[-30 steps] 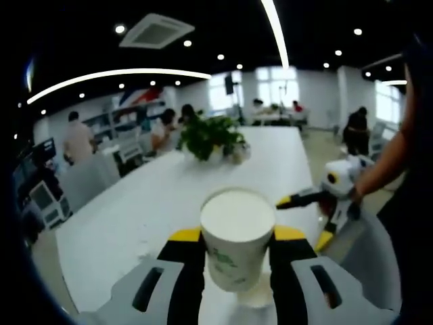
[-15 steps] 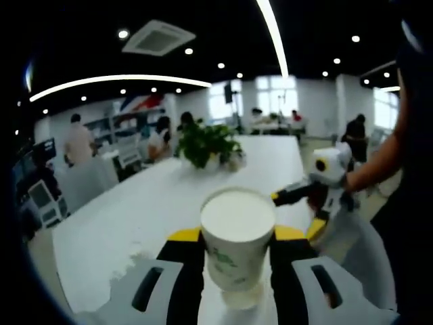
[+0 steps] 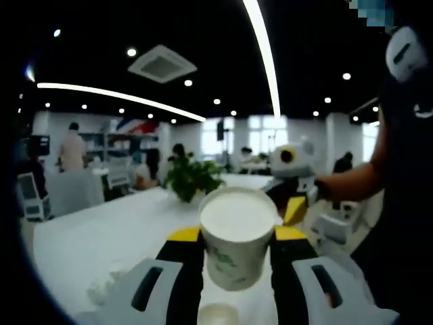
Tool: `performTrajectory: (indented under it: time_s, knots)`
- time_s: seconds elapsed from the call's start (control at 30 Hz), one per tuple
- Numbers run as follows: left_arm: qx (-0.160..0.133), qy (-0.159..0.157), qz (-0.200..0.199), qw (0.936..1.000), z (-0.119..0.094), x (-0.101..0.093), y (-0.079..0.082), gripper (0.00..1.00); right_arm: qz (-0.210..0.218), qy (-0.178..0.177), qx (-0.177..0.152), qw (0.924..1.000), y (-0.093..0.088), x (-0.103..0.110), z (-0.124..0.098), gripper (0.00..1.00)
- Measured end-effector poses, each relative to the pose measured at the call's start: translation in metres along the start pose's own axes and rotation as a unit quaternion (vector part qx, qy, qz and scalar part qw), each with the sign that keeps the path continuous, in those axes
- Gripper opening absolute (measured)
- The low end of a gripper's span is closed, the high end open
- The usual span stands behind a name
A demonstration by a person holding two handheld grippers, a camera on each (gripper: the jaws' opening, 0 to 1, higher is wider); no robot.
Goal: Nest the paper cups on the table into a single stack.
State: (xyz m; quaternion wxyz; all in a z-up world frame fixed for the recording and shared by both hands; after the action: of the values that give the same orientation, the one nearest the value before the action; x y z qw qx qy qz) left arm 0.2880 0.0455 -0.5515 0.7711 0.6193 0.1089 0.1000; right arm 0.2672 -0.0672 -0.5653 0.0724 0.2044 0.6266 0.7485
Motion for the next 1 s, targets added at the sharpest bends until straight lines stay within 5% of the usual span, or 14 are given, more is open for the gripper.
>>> performTrajectory:
  time_s: [0.13,0.37,0.67,1.0]
  knots:
    - [-0.035,-0.008,-0.026,0.999,-0.001,-0.003,0.01,0.38,0.029,0.009,-0.005,0.9995,0.003,-0.002,0.005,0.32]
    - [-0.05,-0.02,-0.034,0.998,-0.003,-0.007,0.015,0.38,0.07,0.045,-0.012,0.9964,0.006,0.01,0.017,0.3]
    - [-0.017,-0.047,-0.041,0.9979,-0.01,-0.011,0.004,0.38,0.102,0.059,-0.041,0.9923,0.018,0.012,0.018,0.24]
    - [-0.004,-0.067,-0.057,0.9961,-0.016,-0.018,-0.003,0.38,0.153,0.114,-0.046,0.9805,0.025,0.031,0.019,0.05]
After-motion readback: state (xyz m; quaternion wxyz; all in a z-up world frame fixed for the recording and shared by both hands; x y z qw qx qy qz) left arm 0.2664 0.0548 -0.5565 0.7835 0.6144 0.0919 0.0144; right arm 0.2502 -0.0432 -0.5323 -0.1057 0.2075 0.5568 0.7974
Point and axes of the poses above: the point that each gripper's makers call its tool centre point, and the gripper's own axes: z roughly forward along the fingers, x roughly to its left, y roughly out of its top, the point moved 4 cm from there along -z, roughly backward along the fingers, and after that the axes turned 15 degrees about -x, right-handed, at the moved point
